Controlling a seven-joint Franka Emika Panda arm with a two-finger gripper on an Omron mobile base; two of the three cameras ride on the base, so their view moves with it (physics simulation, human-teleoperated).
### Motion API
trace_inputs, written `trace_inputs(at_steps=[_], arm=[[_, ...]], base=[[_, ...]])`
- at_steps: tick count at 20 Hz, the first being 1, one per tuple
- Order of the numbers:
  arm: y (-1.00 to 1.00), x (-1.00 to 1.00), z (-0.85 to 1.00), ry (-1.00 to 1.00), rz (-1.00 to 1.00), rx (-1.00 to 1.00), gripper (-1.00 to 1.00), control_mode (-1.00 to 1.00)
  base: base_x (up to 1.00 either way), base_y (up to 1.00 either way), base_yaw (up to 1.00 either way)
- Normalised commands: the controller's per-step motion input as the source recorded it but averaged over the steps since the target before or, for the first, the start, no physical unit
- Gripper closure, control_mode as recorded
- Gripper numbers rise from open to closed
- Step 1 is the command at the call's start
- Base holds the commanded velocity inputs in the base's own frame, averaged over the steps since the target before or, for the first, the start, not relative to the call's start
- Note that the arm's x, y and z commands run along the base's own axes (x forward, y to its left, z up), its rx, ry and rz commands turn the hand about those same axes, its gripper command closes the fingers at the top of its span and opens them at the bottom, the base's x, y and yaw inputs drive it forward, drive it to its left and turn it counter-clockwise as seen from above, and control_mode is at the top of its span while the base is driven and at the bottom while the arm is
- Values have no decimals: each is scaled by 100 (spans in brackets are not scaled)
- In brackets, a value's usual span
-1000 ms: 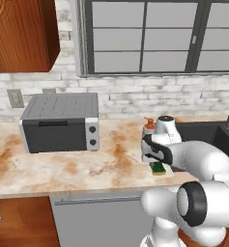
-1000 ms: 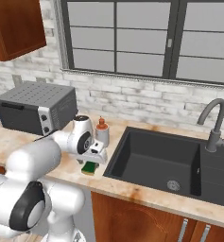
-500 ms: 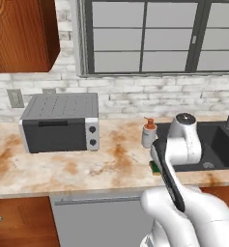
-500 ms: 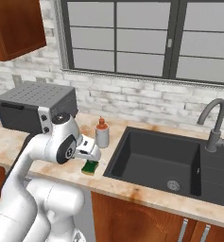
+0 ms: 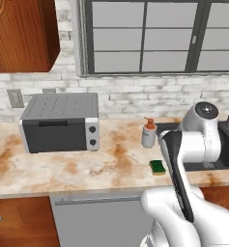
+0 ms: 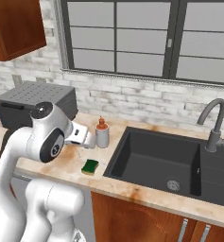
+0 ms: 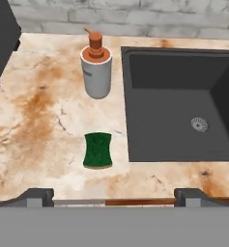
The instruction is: Restock the sink supplies by placing the sponge and soap dispenser on the counter and next to the sink. Make sure the soap dispenser is upright.
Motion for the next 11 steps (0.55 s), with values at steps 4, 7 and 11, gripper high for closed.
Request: trace_inputs(at_steps=[4,7,11], arm=[[5,-1,35,-12,0,-4,-100,-100],[7,0,29,-4,0,-3,-100,-100],[3,0,43,-2,0,-3,-100,-100]], base=[[0,0,0],[0,0,0],[0,0,0]])
